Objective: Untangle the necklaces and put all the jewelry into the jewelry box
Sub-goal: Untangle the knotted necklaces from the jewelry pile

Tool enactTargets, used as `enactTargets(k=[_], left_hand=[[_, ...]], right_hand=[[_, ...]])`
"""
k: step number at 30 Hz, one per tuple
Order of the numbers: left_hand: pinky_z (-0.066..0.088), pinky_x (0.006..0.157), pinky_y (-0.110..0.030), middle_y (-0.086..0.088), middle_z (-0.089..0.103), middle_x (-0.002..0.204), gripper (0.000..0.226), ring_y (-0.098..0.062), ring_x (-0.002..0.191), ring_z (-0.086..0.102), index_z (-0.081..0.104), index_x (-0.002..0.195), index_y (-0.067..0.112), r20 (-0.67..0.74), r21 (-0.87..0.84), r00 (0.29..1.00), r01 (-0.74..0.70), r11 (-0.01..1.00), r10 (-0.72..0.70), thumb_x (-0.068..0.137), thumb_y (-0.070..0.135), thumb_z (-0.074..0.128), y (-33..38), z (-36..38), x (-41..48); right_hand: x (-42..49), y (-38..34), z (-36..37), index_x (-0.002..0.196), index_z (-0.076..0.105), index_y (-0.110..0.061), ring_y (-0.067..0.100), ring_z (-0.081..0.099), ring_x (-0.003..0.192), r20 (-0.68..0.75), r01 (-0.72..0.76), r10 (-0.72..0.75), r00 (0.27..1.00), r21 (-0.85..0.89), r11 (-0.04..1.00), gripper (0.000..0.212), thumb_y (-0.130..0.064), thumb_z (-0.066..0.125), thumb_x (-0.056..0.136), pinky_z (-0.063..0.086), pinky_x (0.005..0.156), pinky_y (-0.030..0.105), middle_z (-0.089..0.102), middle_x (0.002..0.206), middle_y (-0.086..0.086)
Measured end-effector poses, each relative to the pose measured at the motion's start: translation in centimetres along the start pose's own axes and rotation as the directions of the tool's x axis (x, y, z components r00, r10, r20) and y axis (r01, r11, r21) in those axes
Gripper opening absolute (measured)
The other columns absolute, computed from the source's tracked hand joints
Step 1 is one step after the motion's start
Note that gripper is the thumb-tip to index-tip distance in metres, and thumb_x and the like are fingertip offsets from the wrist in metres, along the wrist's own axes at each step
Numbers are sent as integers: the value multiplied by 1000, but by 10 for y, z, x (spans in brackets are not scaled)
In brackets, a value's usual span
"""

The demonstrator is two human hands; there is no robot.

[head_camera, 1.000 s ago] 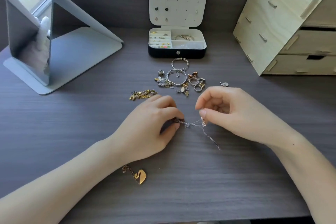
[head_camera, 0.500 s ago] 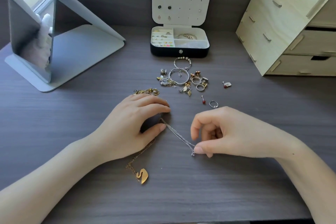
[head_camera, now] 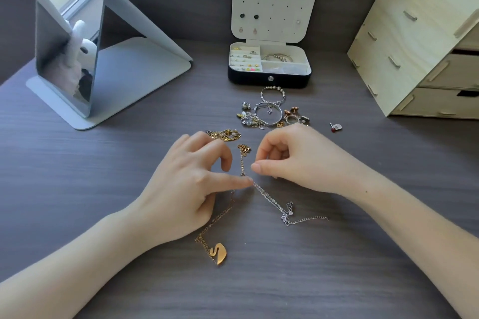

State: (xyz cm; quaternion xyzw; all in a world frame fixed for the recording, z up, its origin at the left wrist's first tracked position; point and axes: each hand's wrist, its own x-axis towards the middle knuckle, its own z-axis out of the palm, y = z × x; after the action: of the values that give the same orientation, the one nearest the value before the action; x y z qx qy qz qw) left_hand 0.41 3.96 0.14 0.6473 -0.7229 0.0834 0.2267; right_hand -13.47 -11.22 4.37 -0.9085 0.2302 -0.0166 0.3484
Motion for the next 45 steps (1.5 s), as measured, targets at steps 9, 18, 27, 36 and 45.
enactTargets(k=[9,18,27,36,45], left_hand=[[21,61,-30,2,52,80,49,-18,74,36,71,104,40,98,17,994,-51,999,49,83,17,34,0,-1,1],[33,59,-33,0,53,79,52,-16,74,34,75,93,36,49,-72,999,-5,997,8,78,10,32,-2,2,1],[34,59,-32,1,51,82,56,-8,78,21,75,91,32,34,-119,999,3,993,1,67,2,34,-4,4,-1],[37,58,-33,0,52,81,59,-11,74,27,74,94,30,27,-106,999,24,994,-21,68,2,30,-3,3,-1],[27,61,-31,1,52,83,58,-18,76,36,71,107,35,105,-14,994,-5,1000,7,71,6,35,-4,4,0]], right_hand=[[13,0,11,67,65,-23,2,52,53,30,-43,42,999,0,999,18,-33,80,70,48,63,33,60,57,-10],[9,6,7,65,63,-23,3,51,55,6,-59,59,998,-15,998,23,-38,81,66,49,64,35,59,62,-8],[5,7,4,69,65,-19,0,48,49,54,-48,47,997,24,999,22,-32,82,67,42,54,23,56,55,-10],[4,9,2,69,64,-17,0,44,45,99,-42,38,994,34,999,20,-25,83,68,33,48,13,52,50,-13],[4,12,0,68,64,-19,0,45,46,94,-36,35,995,9,999,20,-26,82,68,33,49,13,55,54,-11]])
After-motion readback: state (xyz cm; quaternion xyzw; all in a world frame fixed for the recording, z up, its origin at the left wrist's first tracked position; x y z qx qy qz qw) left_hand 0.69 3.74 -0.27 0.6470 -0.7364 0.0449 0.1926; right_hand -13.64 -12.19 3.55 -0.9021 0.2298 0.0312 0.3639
